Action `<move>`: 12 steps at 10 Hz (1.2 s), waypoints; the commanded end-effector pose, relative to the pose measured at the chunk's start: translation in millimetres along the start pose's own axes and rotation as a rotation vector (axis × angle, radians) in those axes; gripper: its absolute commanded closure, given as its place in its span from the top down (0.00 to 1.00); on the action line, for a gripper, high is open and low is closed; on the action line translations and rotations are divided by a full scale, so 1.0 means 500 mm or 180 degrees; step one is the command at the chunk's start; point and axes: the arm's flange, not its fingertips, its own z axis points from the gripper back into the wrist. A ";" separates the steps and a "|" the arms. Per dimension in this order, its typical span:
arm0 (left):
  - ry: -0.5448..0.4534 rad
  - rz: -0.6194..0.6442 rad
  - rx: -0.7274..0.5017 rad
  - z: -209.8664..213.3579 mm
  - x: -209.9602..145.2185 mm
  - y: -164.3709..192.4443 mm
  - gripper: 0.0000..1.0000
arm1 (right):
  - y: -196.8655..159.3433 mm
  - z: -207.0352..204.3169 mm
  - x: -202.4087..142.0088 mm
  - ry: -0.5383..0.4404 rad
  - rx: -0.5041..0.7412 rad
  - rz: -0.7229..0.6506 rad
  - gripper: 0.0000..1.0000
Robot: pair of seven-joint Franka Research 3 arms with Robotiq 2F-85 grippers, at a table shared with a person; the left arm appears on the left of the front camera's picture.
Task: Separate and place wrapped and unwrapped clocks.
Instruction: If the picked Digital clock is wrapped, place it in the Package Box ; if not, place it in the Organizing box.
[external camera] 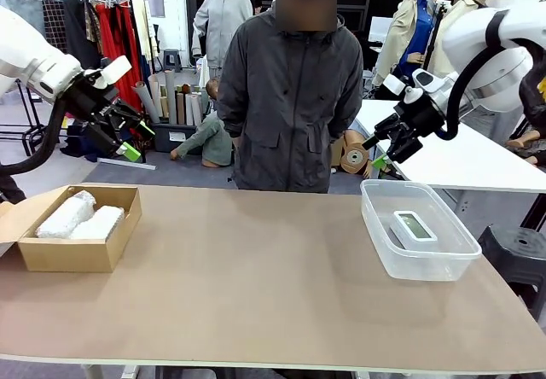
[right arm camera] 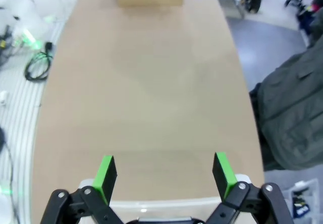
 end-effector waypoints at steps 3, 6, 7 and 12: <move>0.0002 -0.0010 -0.0007 0.004 0.001 -0.003 1.00 | 0.018 0.009 0.003 -0.0335 -0.0063 -0.0097 1.00; 0.0002 -0.0010 -0.0007 0.004 0.001 -0.003 1.00 | 0.030 0.007 0.018 -0.0424 -0.0087 -0.0048 1.00; 0.0002 -0.0010 -0.0007 0.004 0.001 -0.003 1.00 | 0.033 0.006 0.022 -0.0468 -0.0079 -0.0059 1.00; 0.0002 -0.0010 -0.0007 0.004 0.001 -0.003 1.00 | 0.015 0.012 0.021 -0.0329 -0.0048 -0.0095 1.00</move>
